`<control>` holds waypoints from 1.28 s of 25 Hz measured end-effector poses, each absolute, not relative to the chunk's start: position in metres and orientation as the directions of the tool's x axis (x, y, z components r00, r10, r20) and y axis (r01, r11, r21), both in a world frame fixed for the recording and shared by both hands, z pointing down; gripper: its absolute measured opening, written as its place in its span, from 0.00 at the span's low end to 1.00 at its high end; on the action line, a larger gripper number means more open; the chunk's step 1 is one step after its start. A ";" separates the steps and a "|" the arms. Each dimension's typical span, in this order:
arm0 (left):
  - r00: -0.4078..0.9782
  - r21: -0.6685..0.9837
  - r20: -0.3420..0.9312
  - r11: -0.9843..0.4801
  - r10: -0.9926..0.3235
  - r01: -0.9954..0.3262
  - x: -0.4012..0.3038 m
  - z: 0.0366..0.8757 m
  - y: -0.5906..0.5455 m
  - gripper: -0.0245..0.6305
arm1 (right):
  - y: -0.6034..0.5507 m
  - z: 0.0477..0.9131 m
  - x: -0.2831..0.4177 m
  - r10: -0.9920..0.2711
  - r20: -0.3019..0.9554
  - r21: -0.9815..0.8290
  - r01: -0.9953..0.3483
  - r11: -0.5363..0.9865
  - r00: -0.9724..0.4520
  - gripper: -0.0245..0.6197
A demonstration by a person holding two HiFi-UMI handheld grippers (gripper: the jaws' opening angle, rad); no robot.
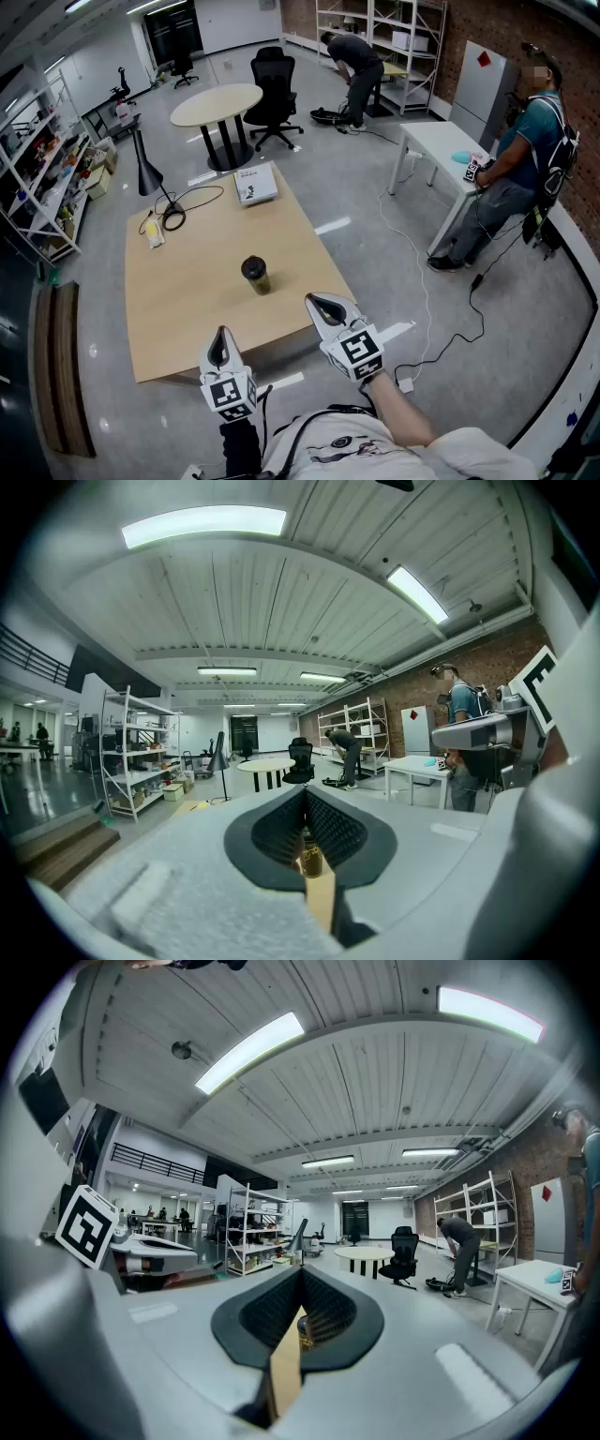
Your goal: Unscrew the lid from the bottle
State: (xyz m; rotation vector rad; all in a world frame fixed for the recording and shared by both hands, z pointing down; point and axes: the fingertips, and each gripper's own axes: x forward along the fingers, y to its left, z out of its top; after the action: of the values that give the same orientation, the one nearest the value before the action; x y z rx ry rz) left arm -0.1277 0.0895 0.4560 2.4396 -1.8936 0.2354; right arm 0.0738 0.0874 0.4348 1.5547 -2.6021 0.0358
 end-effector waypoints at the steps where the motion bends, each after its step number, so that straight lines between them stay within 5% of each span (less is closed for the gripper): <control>1: 0.242 -0.057 0.147 -0.252 -0.959 -0.966 -0.129 0.456 0.090 0.04 | 0.088 0.435 0.072 -0.876 0.107 0.036 -0.878 0.477 -0.471 0.04; 29: 0.278 -0.033 0.244 -0.295 -0.929 -0.955 -0.090 0.494 0.095 0.04 | 0.098 0.457 0.107 -0.856 0.144 -0.009 -0.866 0.500 -0.496 0.05; 32: 0.313 -0.009 0.261 -0.326 -0.913 -0.945 -0.080 0.509 0.094 0.11 | 0.100 0.462 0.117 -0.843 0.152 -0.015 -0.854 0.520 -0.516 0.05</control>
State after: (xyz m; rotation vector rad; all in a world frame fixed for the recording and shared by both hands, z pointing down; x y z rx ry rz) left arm -0.0796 0.0940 0.5090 2.4242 -1.7298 0.3301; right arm 0.1165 0.0997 0.4621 1.4750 -2.6275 0.1316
